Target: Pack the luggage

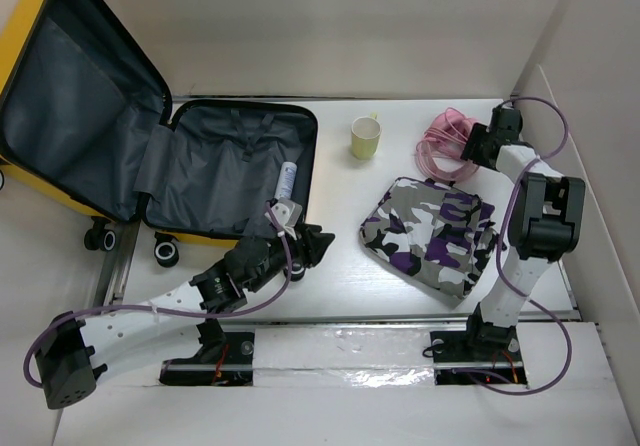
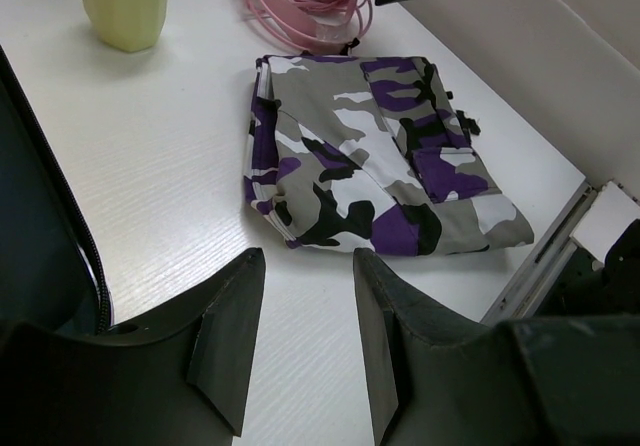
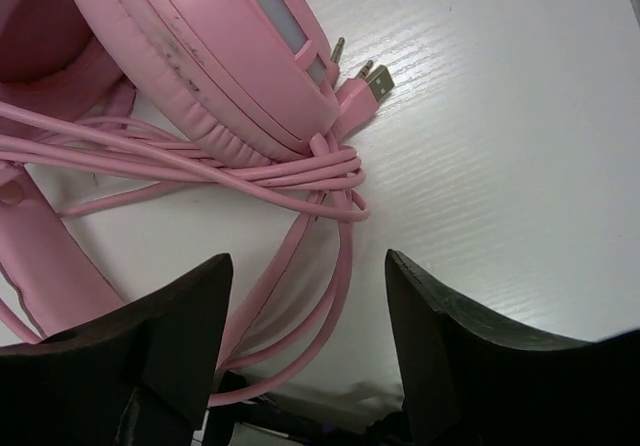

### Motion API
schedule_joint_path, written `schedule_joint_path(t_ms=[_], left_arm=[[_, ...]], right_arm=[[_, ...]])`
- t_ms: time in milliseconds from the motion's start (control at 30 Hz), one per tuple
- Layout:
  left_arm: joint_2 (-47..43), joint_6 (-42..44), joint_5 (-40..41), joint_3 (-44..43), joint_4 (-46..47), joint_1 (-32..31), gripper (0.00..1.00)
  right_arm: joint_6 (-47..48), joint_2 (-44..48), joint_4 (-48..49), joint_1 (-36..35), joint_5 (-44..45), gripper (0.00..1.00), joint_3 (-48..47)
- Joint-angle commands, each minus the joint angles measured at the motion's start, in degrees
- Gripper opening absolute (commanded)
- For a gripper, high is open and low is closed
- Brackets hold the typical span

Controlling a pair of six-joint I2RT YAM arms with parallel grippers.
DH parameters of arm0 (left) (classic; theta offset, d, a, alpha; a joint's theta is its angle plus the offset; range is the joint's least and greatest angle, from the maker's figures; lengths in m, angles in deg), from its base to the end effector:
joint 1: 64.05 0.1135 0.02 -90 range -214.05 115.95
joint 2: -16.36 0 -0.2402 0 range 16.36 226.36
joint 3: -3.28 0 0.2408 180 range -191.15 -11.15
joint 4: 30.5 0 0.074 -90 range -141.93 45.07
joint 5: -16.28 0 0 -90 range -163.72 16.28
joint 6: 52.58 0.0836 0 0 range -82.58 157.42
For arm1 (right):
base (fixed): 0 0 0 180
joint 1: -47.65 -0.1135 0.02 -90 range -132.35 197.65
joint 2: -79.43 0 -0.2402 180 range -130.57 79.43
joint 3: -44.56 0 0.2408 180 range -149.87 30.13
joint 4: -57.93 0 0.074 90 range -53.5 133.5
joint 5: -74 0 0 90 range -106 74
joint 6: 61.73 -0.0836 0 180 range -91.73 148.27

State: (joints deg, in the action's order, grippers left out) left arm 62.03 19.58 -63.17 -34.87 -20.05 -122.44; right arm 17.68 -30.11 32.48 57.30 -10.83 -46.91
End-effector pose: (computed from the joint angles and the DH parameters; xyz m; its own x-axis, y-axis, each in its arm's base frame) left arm 0.1424 -0.2022 0.2618 -0.2016 -0.2470 -0.9478 0.7140 0.6254 -0.3149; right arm 0.4358 -0.0817 0.1569 -0.6248 0.2919 -0.7242 0.3522 0.9331 0.0723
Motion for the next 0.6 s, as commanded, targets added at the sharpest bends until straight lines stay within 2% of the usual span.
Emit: schedule_joint_path(t_ms=[0, 267, 300, 367, 400, 467, 567], left_arm=[[-0.67, -0.26, -0.18, -0.09, 2.10, 0.21, 0.37], [-2.60, -0.35, 1.06, 0.00, 1.05, 0.21, 0.37], [-2.78, -0.35, 1.06, 0.08, 1.13, 0.21, 0.37], [-3.39, -0.43, 1.41, 0.61, 1.65, 0.21, 0.37], [-3.83, -0.70, 2.28, 0.78, 1.14, 0.21, 0.37], [-4.10, -0.96, 2.90, 0.70, 0.96, 0.21, 0.36], [-6.29, -1.49, 4.65, 1.66, 1.48, 0.21, 0.36]], right_arm=[[1.54, -3.82, -3.82, -0.51, 0.02, 0.67, -5.48], [1.45, -6.65, -7.69, -0.51, -0.07, 0.52, -8.04], [1.54, -6.92, -7.95, -0.51, -0.51, 0.48, -8.04], [1.54, -6.48, -7.53, 0.02, -1.12, 0.21, -7.17], [0.75, -4.13, -4.30, 0.63, -3.65, 0.00, -4.73], [-0.47, -2.63, -2.09, 1.16, -4.72, 0.00, -3.05], [-3.11, 6.50, 9.50, 2.30, -12.10, 0.00, 4.75]])
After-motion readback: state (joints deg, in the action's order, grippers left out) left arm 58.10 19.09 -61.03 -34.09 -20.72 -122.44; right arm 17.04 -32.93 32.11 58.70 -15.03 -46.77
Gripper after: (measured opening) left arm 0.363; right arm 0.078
